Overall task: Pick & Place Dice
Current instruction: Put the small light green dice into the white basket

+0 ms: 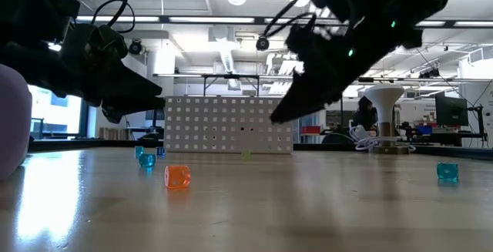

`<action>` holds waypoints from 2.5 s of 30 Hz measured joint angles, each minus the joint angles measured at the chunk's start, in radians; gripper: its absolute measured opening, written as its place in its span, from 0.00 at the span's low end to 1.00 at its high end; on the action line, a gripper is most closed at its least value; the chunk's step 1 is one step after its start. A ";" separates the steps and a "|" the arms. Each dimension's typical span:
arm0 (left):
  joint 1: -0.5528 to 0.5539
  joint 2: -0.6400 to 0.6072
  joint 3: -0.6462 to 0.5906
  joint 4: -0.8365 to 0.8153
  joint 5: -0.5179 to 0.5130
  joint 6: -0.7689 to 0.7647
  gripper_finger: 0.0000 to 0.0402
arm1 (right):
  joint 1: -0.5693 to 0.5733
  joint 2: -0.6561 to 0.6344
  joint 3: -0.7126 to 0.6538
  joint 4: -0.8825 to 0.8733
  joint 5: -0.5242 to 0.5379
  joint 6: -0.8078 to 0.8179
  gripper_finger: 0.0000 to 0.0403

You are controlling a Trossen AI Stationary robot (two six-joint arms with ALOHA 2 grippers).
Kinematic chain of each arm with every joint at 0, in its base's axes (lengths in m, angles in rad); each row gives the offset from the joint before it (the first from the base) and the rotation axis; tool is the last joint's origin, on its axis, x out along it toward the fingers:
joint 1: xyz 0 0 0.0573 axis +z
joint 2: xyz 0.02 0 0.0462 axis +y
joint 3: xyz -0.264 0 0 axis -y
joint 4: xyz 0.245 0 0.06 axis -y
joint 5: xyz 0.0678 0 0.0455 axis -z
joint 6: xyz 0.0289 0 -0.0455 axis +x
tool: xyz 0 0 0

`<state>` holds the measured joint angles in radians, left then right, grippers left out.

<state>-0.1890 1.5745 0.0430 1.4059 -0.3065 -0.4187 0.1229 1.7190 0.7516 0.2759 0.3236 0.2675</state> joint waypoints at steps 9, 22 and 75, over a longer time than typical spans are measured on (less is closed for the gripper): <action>0.000 0.000 0.001 -0.010 -0.003 0.002 0.46 | -0.013 0.146 -0.001 0.122 0.037 -0.002 0.57; 0.000 0.000 0.001 -0.014 -0.002 -0.001 0.46 | -0.082 0.166 -0.001 0.221 0.042 -0.007 0.57; 0.001 0.000 0.001 -0.037 -0.003 0.003 0.46 | -0.170 0.366 0.003 0.504 -0.138 -0.141 0.16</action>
<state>-0.1883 1.5749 0.0441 1.3693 -0.3099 -0.4156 -0.0467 2.0850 0.7547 0.7803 0.1854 0.1265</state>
